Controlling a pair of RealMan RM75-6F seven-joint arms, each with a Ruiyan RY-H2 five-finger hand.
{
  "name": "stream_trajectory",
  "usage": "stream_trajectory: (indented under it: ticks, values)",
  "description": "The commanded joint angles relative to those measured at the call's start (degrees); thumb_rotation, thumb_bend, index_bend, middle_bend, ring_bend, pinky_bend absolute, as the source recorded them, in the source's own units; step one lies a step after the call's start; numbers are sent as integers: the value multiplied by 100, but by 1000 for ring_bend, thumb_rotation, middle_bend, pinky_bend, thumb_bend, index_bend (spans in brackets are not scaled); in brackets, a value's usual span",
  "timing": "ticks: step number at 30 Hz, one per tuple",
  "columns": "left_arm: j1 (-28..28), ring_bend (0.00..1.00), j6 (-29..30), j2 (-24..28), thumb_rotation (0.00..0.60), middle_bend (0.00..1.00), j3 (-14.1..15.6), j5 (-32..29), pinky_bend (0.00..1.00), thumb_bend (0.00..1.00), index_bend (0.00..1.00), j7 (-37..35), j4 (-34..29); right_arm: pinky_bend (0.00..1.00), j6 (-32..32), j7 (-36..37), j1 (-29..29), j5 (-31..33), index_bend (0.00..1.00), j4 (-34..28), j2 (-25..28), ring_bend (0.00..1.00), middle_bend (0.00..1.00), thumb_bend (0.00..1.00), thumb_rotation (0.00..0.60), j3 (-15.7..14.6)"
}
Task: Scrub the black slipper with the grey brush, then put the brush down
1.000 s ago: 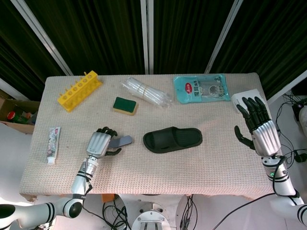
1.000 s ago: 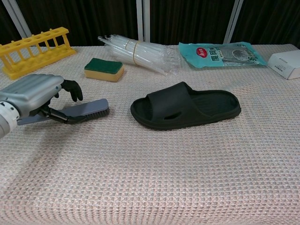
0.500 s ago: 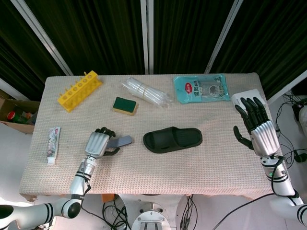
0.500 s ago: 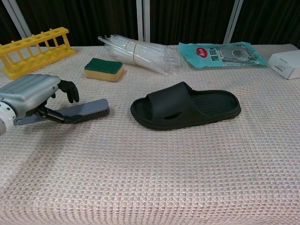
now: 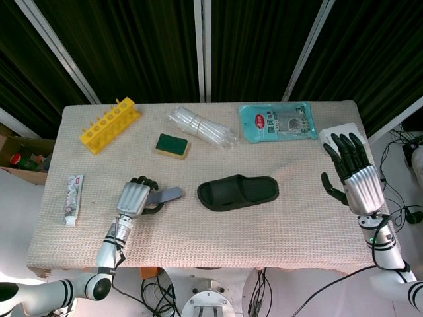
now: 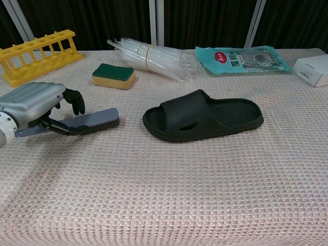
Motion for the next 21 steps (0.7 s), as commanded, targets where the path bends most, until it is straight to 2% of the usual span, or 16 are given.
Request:
stream_trajectory:
  ticks: [1,17,21]
  values:
    - [-1,279,-15,5,371,411,-2,-16,364,246,420,5,-1,0,-12,9,1,2,0,-6,0,0,0,479,600,-6]
    - [-30,298,-93,-9,379,444,-31,-48,365,280,457,-111,13,0,-78,48,1,11,0,-11,33,0,0,480,600,-35]
    - [-34,307,-107,1,409,455,-30,-60,371,301,470,-109,-6,0,-82,61,-3,18,0,1,32,0,0,480,600,-35]
